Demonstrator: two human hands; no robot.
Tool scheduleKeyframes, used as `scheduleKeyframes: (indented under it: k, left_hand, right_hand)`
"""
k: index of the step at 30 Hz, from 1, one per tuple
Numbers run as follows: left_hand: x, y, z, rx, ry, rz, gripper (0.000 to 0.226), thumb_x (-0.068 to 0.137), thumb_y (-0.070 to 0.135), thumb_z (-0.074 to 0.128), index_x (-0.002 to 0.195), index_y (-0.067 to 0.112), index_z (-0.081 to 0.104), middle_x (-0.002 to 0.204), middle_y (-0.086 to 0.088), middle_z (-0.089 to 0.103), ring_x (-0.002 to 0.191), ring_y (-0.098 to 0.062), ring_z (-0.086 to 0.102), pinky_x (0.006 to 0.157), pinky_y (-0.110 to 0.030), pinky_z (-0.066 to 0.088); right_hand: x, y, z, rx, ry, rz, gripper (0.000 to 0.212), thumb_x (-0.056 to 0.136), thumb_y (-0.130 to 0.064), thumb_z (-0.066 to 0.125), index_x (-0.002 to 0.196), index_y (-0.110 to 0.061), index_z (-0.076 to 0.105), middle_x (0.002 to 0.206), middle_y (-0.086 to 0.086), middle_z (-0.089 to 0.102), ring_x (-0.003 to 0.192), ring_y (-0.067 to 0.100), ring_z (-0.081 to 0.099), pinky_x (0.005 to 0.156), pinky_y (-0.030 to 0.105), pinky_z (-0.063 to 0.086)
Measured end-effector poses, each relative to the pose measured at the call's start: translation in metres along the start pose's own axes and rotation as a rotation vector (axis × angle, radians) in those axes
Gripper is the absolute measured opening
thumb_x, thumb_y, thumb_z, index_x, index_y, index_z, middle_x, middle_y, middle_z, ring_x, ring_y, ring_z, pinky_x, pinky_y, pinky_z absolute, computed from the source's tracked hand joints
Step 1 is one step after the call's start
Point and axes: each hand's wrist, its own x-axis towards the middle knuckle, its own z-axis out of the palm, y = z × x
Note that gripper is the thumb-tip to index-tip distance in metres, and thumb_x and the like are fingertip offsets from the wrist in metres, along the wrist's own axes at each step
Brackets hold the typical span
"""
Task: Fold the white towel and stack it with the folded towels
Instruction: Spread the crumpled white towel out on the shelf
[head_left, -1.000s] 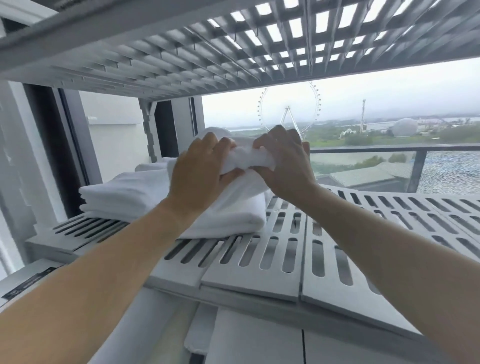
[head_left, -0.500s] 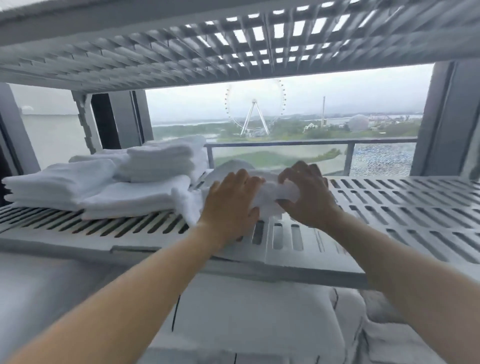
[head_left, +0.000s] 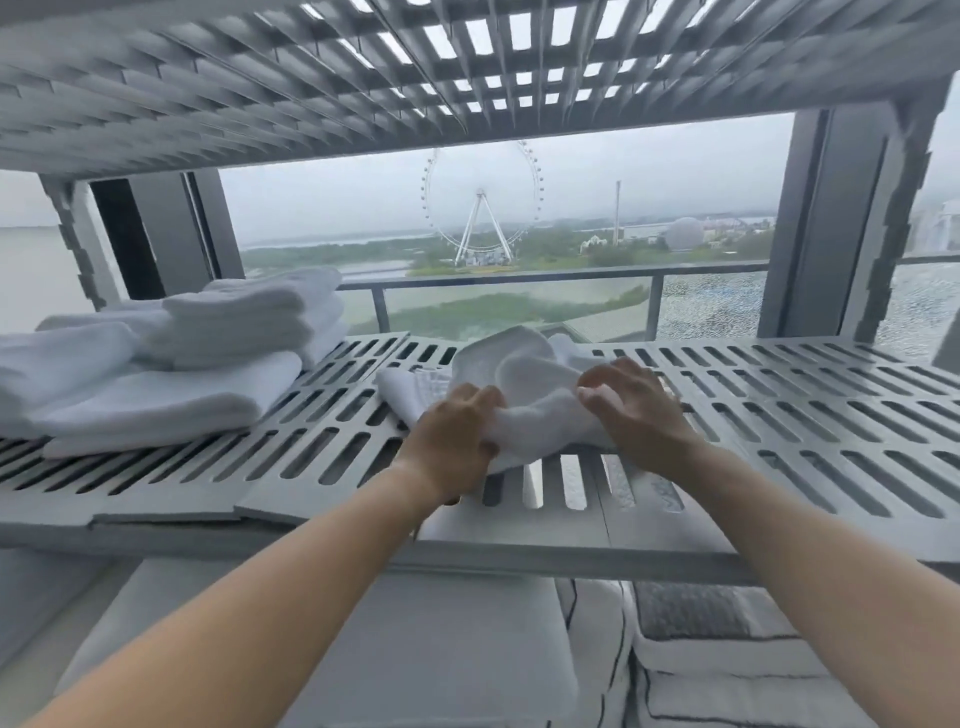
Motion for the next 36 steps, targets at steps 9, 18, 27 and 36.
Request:
scheduleKeyframes:
  k: [9, 18, 27, 36]
  left_hand:
    - [0.082, 0.001, 0.043, -0.120, -0.001, 0.156, 0.046, 0.072, 0.004, 0.064, 0.116, 0.015, 0.056, 0.118, -0.006, 0.052, 0.101, -0.026, 0.056, 0.085, -0.034, 0.048]
    - [0.132, -0.034, 0.042, -0.044, -0.015, 0.208, 0.045, 0.090, 0.026, 0.052, 0.132, 0.015, 0.039, 0.136, -0.004, 0.041, 0.113, -0.019, 0.050, 0.093, -0.027, 0.041]
    - [0.133, -0.049, 0.090, -0.046, -0.137, 0.051, 0.039, 0.097, 0.027, 0.039, 0.129, 0.004, 0.035, 0.133, -0.016, 0.037, 0.123, -0.027, 0.039, 0.104, -0.031, 0.029]
    - [0.122, -0.041, 0.081, -0.040, -0.022, -0.014, 0.058, 0.090, 0.036, 0.053, 0.127, 0.001, 0.025, 0.128, -0.018, 0.025, 0.121, -0.034, 0.035, 0.104, -0.043, 0.035]
  right_hand:
    - [0.073, 0.033, 0.008, -0.278, -0.294, -0.064, 0.084, 0.075, -0.019, 0.061, 0.145, -0.032, 0.016, 0.146, 0.005, 0.035, 0.133, 0.023, 0.030, 0.109, 0.033, 0.026]
    - [0.135, 0.081, -0.022, -0.409, -0.246, -0.026, 0.042, 0.078, 0.001, 0.047, 0.103, -0.030, 0.060, 0.123, 0.000, 0.049, 0.104, 0.019, 0.050, 0.083, 0.025, 0.038]
    - [0.134, 0.035, 0.039, -0.483, -0.570, -0.058, 0.096, 0.062, -0.073, 0.060, 0.141, -0.037, 0.018, 0.147, -0.002, 0.034, 0.127, 0.025, 0.039, 0.105, 0.045, 0.032]
    - [0.132, 0.049, 0.037, -0.129, -0.041, -0.042, 0.052, 0.071, -0.030, 0.065, 0.120, -0.017, 0.051, 0.111, 0.005, 0.061, 0.100, 0.022, 0.056, 0.078, 0.021, 0.037]
